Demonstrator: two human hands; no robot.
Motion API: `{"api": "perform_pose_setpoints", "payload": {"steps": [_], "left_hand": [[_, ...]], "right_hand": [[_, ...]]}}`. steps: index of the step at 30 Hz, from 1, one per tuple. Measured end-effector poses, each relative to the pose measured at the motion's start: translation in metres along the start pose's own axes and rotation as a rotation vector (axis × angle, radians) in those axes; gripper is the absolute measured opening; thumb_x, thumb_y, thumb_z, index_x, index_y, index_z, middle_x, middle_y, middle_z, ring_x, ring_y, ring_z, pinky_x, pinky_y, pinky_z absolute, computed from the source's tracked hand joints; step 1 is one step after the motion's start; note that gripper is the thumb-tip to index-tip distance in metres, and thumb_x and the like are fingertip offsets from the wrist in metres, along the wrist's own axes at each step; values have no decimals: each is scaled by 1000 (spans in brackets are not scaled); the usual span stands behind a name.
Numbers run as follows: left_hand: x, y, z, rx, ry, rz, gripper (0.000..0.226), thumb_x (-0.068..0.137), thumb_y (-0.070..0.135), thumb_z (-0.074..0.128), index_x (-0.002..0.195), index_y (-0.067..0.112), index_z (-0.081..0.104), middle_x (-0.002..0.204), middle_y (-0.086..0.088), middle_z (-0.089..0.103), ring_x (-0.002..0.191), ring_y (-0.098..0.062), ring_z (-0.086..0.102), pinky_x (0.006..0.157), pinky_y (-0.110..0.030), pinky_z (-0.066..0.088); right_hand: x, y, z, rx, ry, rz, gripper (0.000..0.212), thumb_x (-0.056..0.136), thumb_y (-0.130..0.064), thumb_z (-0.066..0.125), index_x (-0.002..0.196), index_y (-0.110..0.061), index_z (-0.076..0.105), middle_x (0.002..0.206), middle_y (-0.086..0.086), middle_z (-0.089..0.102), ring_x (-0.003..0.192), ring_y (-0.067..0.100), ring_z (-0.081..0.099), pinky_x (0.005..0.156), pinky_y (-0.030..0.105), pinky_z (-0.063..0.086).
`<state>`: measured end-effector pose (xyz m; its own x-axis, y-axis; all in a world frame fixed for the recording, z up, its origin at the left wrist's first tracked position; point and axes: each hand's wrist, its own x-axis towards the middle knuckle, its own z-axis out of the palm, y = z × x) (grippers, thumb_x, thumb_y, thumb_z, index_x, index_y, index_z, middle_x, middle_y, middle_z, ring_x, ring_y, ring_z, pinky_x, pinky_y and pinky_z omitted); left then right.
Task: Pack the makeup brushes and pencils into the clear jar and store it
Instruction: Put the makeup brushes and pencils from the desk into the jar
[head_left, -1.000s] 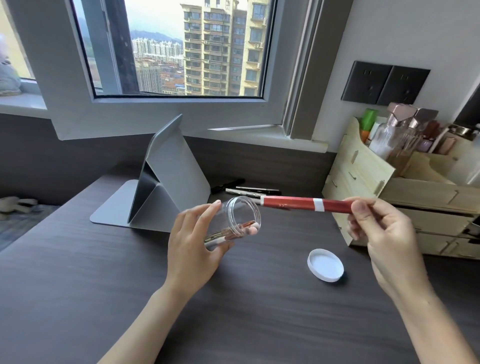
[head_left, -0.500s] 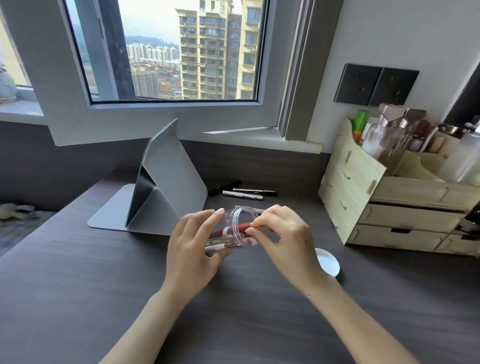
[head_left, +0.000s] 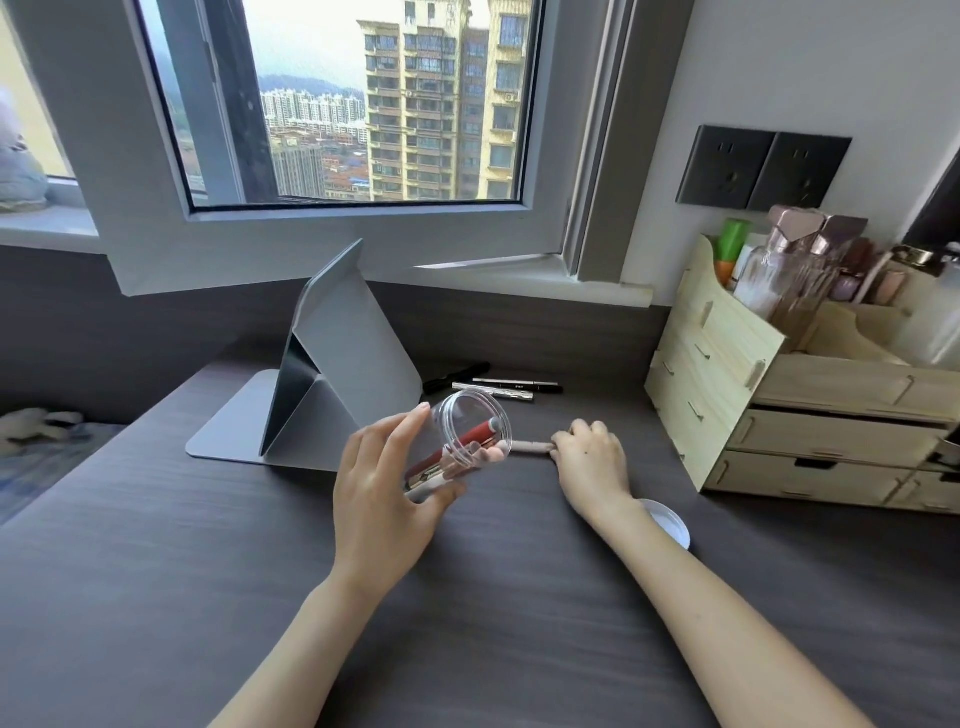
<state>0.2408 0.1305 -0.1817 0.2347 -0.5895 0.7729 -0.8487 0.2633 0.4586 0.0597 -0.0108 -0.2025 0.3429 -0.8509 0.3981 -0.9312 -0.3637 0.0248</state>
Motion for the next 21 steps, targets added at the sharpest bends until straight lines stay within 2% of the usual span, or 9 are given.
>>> {"api": "perform_pose_setpoints", "payload": {"steps": [3,5,7,9,11,13,15,18,21], "left_hand": [[-1,-1,1,1,-8,0,82,52,22,91,124,15,52,111,-9,63,102,-16,47,94,-3,23],[-1,-1,0,-4,-1,1,77,54,26,87,123,12,54,111,-8,63,103,-16,47,95,-3,23],[-1,0,0,-9,6,1,74,56,29,82,122,11,56,111,-8,63,102,-16,48,95,-4,24],[-1,0,0,-9,11,5,72,56,30,81,121,10,57,111,-7,63,102,-16,48,95,-6,25],[-1,1,0,-7,19,14,72,57,30,81,121,10,57,112,-6,63,102,-16,49,94,-7,27],[-1,1,1,0,29,35,73,56,29,83,121,12,56,112,-6,63,102,-17,49,94,-8,28],[-3,0,2,7,29,54,75,55,26,86,122,13,54,112,-7,63,102,-17,48,93,-10,29],[-3,1,4,28,34,91,73,57,28,85,122,13,54,112,-7,63,102,-17,49,91,-18,35],[-4,3,5,35,27,126,68,61,33,80,121,13,54,111,-7,64,102,-17,50,91,-17,35]], "right_hand": [[1,4,-2,44,-39,-16,21,95,-20,47,102,-10,63,105,10,63,101,32,53,81,36,41],[-1,9,-11,198,6,51,20,95,-21,45,100,-10,61,103,9,63,99,31,54,74,34,38],[-6,15,-25,465,91,156,15,93,-17,50,93,-8,63,95,10,65,91,31,58,67,31,35],[-15,26,-46,705,167,190,11,90,-12,55,85,-13,64,83,8,66,80,28,60,64,29,38],[-29,35,-75,830,238,179,17,90,-8,56,82,-22,63,74,4,64,69,21,59,60,26,44],[-47,41,-106,925,290,148,24,89,-7,57,81,-29,63,69,-5,64,61,9,57,57,18,45],[-62,39,-133,957,310,66,21,88,-13,59,81,-33,64,74,-6,67,68,6,59,59,13,44],[-71,23,-154,801,290,-128,12,84,-19,56,86,-18,69,76,-5,65,75,7,58,64,11,42],[-69,-3,-147,749,227,-263,16,81,-13,61,97,-11,66,80,-9,60,76,-10,54,68,2,38]]}}
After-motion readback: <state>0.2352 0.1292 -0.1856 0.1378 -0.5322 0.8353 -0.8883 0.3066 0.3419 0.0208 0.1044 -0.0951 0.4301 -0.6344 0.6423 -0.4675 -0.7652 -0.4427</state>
